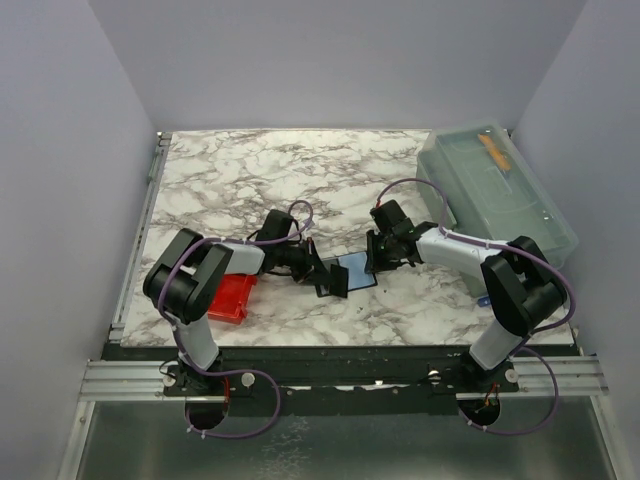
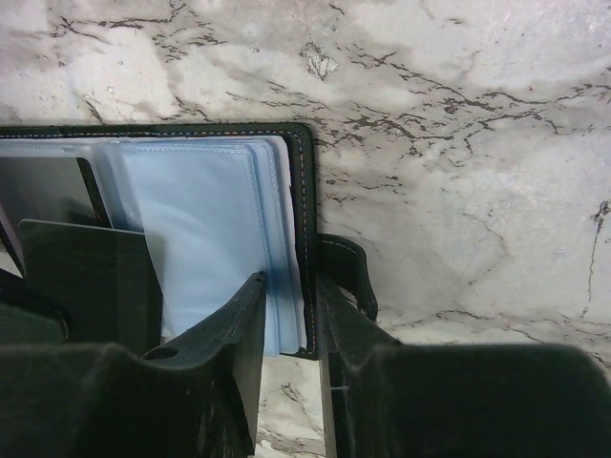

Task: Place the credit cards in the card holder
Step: Insert the credit card into the card holder.

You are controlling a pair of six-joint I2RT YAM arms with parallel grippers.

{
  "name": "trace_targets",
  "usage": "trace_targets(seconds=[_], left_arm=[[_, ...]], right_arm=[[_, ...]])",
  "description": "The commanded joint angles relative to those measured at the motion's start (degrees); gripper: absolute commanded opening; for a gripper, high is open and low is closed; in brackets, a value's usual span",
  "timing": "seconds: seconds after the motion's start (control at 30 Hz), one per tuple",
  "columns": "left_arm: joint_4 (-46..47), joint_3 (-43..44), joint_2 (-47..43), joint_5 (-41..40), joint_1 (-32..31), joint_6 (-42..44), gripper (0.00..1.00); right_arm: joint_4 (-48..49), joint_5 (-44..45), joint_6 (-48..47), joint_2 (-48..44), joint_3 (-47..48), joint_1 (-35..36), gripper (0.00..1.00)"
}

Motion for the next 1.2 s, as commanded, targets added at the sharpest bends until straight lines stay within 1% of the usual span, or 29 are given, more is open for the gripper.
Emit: trace_targets(seconds=[0.0,0.13,0.2,0.33,0.63,0.77,0.97,1.17], left_arm=[[6.24,-1.42,1.77,-3.90,-0.25,-0.42,0.00],[9.83,-1.91,2.06,-6.20,-0.21,-3.31,0.00],[10.17,-2.21,1.70,-8.15,-0.12,-3.71,0.00],[10.93,-2.38,1.36,-10.90,0.02,-4.76,0.00],[12.33,-2.83,2.22,-11.62,0.01,-6.80,0.00],[13.87,-3.54,2.61,-11.54,-0.04,-8.17,0.00],[16.21,-5.23,2.33,-12.42,-0.28,-10.84,0.00],[17.29,-5.93,2.24,-15.30,-2.80,-12.60,0.00]], right_arm=[[0.32,-1.14,-0.73,3.40,-1.01,0.32,0.26],[0.82,-1.90,-0.30,3.36,-1.47,0.31,0.24],[1.02,-2.28,-0.08,3.24,-1.67,0.32,0.21],[1.45,-2.72,0.15,3.18,-2.30,0.32,0.20],[1.18,-3.77,0.48,3.48,-2.39,0.31,0.19],[1.58,-5.67,1.38,3.16,-3.07,0.32,0.19],[2.92,-10.01,4.41,1.64,-4.80,0.32,0.19],[5.91,-12.52,8.75,0.66,-7.51,0.32,0.19]])
